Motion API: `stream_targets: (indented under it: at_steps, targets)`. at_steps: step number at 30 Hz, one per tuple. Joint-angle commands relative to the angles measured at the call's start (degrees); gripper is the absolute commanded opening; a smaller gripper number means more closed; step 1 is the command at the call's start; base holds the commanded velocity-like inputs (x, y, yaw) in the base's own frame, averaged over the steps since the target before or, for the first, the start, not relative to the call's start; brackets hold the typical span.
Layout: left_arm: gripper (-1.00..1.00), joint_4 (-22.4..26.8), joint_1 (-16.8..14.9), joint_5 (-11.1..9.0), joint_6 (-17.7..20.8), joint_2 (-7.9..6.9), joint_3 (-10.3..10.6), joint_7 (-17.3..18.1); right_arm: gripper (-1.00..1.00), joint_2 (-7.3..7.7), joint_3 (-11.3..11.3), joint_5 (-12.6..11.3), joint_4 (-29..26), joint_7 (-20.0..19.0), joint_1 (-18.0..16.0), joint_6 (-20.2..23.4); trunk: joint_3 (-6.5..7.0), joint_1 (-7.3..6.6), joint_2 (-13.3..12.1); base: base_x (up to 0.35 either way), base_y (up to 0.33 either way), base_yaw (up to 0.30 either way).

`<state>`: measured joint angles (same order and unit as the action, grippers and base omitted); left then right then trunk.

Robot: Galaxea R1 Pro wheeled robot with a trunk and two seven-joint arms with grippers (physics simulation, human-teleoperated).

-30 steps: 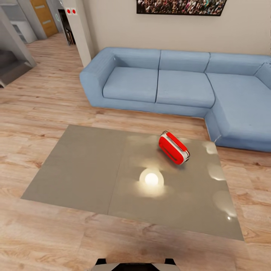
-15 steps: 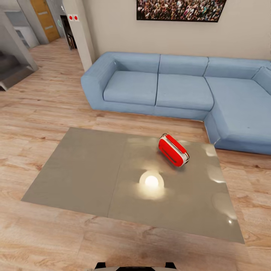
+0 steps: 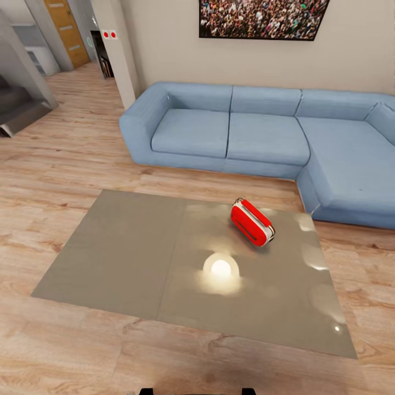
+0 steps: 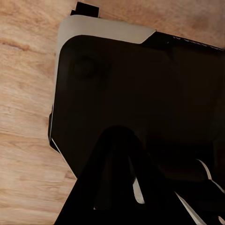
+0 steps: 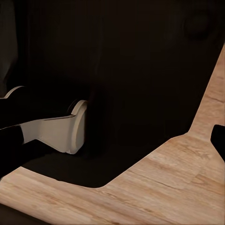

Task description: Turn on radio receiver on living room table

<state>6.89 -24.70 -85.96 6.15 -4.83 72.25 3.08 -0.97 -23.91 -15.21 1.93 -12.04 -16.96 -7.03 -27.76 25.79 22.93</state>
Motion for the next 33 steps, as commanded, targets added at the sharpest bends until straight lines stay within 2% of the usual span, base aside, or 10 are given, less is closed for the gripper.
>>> stream_targets:
  at_steps: [1,33]
  targets:
    - [-1.0,0.0,0.0,0.0,0.0,0.0,0.0,0.0,1.0,0.0,0.0,0.0,0.0,0.0,0.0,0.0,0.09,0.0,0.0,0.0,0.0,0.0]
    - [-1.0,0.0,0.0,0.0,0.0,0.0,0.0,0.0,1.0,0.0,0.0,0.0,0.0,0.0,0.0,-0.1,2.99,0.0,0.0,0.0,0.0,0.0]
